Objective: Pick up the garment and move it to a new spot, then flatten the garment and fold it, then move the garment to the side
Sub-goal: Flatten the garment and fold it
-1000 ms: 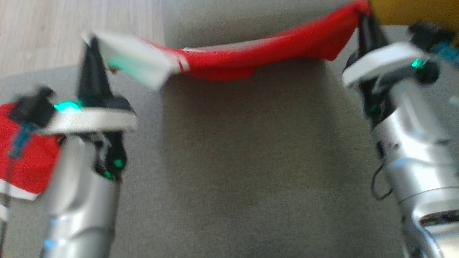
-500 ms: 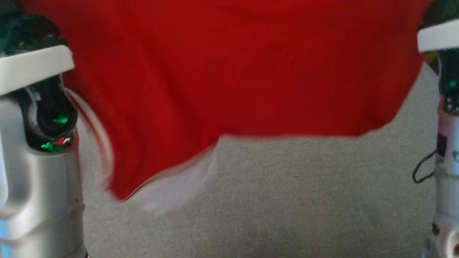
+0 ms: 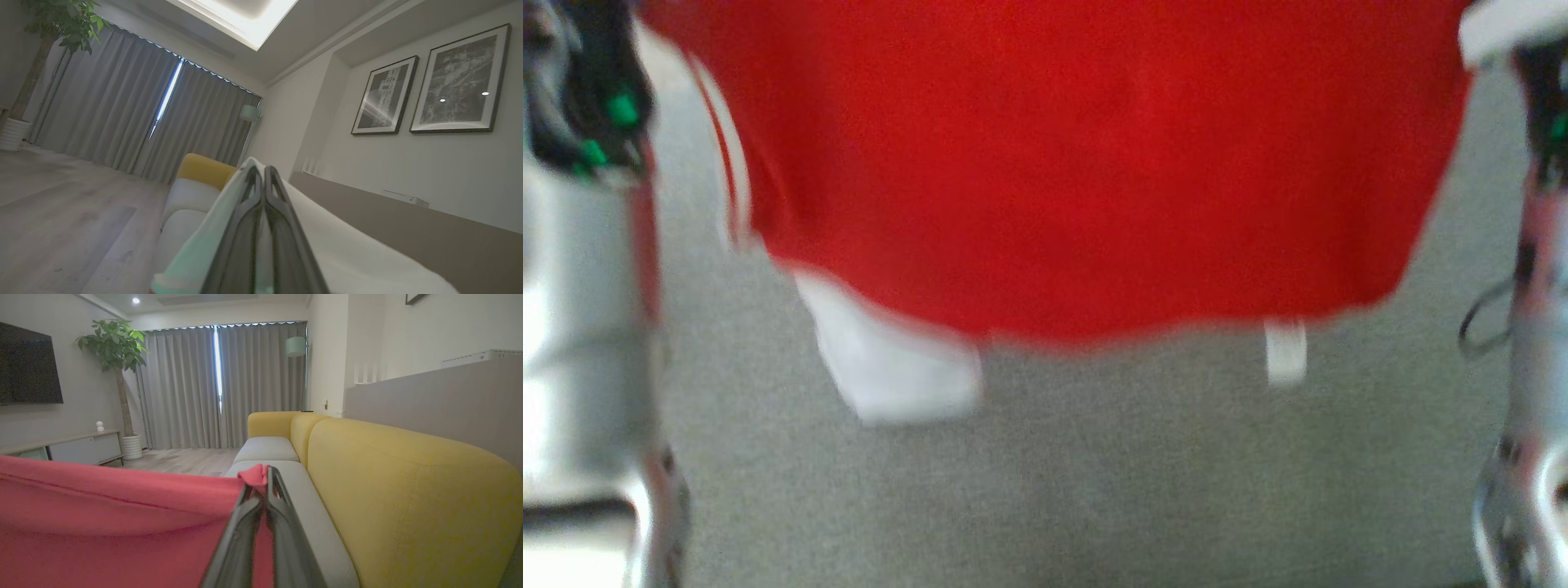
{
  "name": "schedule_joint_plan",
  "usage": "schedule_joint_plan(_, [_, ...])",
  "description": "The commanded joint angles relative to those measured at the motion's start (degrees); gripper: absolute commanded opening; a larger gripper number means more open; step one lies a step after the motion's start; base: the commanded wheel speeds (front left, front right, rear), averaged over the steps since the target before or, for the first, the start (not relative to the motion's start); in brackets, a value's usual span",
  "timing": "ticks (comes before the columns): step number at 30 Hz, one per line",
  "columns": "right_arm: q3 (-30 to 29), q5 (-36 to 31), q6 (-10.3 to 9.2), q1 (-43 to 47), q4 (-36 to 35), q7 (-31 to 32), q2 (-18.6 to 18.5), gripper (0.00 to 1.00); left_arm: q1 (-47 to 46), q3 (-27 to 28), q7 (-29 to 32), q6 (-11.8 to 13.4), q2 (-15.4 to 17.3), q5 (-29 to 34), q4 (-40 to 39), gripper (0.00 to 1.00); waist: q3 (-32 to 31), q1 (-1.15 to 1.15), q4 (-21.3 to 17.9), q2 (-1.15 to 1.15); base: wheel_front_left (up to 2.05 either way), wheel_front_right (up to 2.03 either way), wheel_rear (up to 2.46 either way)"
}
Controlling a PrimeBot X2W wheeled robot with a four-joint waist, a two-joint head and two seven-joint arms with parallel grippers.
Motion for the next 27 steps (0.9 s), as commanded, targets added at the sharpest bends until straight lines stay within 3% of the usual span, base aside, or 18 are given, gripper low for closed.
schedule_joint_plan(1, [2.19,-1.06,-0.04,-9.53,3.7,-2.06,-1.22,0.0,-8.82,1.66,-0.2,-1.09,3.74,0.41,3.75,0.0,7.99,-0.01,0.23,0.0,0.0,0.0,0.0])
schedule_joint_plan(5, [2.89,-3.63,-0.04,-22.07,16.49,-10.02,-3.5,0.0,-20.5,1.26,-4.04,-2.8,5.24,2.69,14.68,0.0,12.26,-0.01,1.06,0.0,0.0,0.0,0.0])
schedule_joint_plan(6, [2.89,-3.63,-0.04,-22.07,16.49,-10.02,-3.5,0.0,-20.5,1.26,-4.04,-2.8,5.24,2.69,14.68,0.0,12.26,-0.01,1.06,0.0,0.0,0.0,0.0])
schedule_joint_plan(13, [0.22,-6.44,-0.04,-32.8,33.15,-25.1,-4.53,0.0,-29.77,-0.55,-13.05,-6.47,4.14,4.22,27.26,0.0,13.36,-0.01,2.99,0.0,0.0,0.0,0.0])
schedule_joint_plan(20, [5.3,-4.37,-0.04,-23.69,47.52,-28.33,-7.31,0.0,-18.68,-5.66,-17.18,-8.58,2.75,4.91,33.89,0.0,11.21,-0.01,4.71,0.0,0.0,0.0,0.0])
schedule_joint_plan(27, [13.7,-0.02,-0.04,-14.6,53.77,-24.13,-10.86,0.0,-1.39,-12.03,-17.34,-9.21,3.34,3.5,33.08,0.0,8.24,-0.01,5.59,0.0,0.0,0.0,0.0])
